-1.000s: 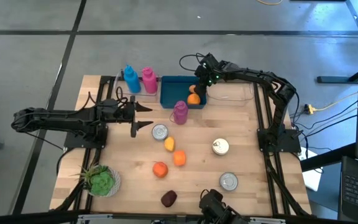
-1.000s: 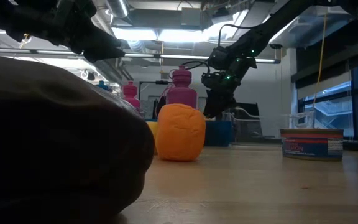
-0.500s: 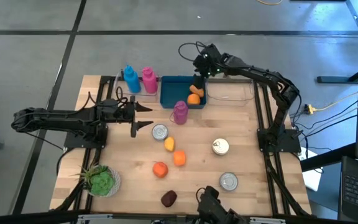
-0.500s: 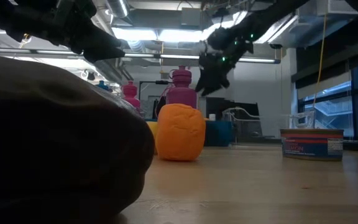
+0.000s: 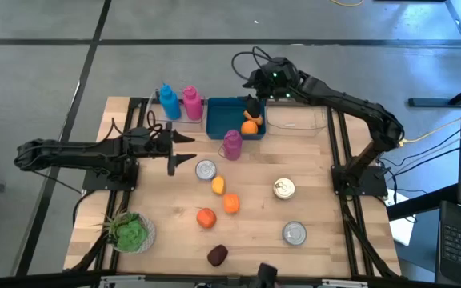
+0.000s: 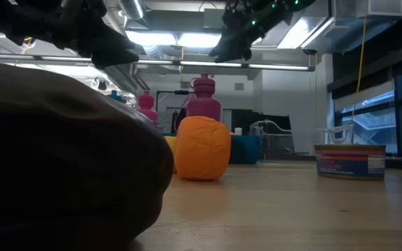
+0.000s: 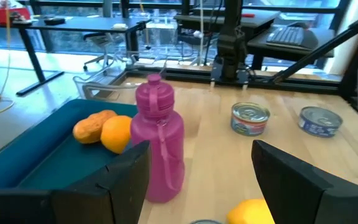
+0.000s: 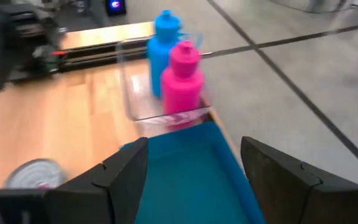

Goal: Pick & Place Food Item
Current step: Put the blue pink can into the right transparent bin

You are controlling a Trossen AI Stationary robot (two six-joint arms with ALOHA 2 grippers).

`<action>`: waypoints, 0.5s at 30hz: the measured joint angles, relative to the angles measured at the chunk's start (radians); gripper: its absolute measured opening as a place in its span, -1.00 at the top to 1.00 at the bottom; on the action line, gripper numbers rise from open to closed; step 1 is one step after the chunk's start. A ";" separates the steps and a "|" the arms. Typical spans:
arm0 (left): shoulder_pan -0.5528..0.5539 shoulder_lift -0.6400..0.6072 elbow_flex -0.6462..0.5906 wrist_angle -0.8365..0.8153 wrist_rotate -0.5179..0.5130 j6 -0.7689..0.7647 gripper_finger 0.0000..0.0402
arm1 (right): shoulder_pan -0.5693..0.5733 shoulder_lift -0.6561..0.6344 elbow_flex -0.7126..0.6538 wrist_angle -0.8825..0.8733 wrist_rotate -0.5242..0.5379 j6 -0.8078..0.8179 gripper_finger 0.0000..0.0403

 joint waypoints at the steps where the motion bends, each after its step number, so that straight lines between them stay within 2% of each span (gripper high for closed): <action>1: 0.000 -0.006 0.000 -0.007 0.007 -0.003 -0.32 | 0.015 -0.007 0.000 -0.013 0.001 0.000 -0.24; 5: 0.000 -0.031 0.000 -0.050 0.020 -0.010 -0.32 | 0.070 -0.041 -0.024 -0.043 0.005 0.005 -0.21; 9: 0.000 -0.051 0.000 -0.074 0.021 -0.018 -0.32 | 0.123 -0.109 -0.166 0.060 0.024 0.061 -0.19; 15: 0.000 -0.061 0.000 -0.076 0.021 -0.018 -0.32 | 0.196 -0.280 -0.478 0.410 0.028 0.177 -0.19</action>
